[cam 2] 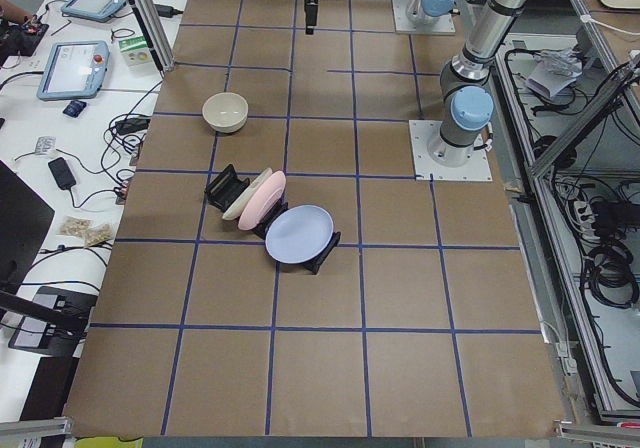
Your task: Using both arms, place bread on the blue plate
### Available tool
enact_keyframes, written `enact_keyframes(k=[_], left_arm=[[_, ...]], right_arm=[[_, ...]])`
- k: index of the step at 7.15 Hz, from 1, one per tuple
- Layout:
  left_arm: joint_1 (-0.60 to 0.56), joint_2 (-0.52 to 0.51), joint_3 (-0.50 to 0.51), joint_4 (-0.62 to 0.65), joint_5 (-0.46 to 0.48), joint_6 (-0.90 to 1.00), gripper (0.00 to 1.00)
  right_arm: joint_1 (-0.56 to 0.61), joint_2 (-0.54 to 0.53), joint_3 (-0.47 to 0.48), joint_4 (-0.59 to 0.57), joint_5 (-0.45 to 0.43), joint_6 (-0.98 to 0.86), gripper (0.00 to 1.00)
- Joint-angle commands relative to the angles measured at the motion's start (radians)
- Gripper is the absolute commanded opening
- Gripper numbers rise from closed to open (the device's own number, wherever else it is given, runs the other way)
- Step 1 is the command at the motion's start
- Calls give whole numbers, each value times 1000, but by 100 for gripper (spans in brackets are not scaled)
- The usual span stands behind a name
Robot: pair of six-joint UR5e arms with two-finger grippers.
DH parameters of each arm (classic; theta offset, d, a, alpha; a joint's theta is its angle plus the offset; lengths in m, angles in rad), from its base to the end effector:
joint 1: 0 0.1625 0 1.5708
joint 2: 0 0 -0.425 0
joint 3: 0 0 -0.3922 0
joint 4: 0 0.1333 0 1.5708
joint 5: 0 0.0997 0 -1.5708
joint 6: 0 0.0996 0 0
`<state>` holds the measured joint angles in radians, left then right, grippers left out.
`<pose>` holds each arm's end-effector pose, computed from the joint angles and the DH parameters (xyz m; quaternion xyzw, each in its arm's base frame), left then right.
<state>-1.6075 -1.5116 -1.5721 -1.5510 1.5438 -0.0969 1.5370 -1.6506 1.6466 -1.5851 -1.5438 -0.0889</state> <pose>-0.1533 -0.4682 0.5179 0.0295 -0.9987 0.0378 0.0160 0.1204 -0.4642 0.4900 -0.0277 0.9995 -0.0100 0.0129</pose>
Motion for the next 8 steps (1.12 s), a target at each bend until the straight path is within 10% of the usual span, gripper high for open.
enact_keyframes(k=[1, 5, 8], left_arm=[[6, -22, 44, -36, 60, -1, 100], [15, -32, 64, -50, 38, 0, 100], [347, 1, 44, -116, 56, 130, 100]], right_arm=[[0, 0, 1, -1, -1, 0, 100], [-11, 12, 7, 4, -18, -5, 100], [-59, 38, 27, -16, -22, -20, 100]])
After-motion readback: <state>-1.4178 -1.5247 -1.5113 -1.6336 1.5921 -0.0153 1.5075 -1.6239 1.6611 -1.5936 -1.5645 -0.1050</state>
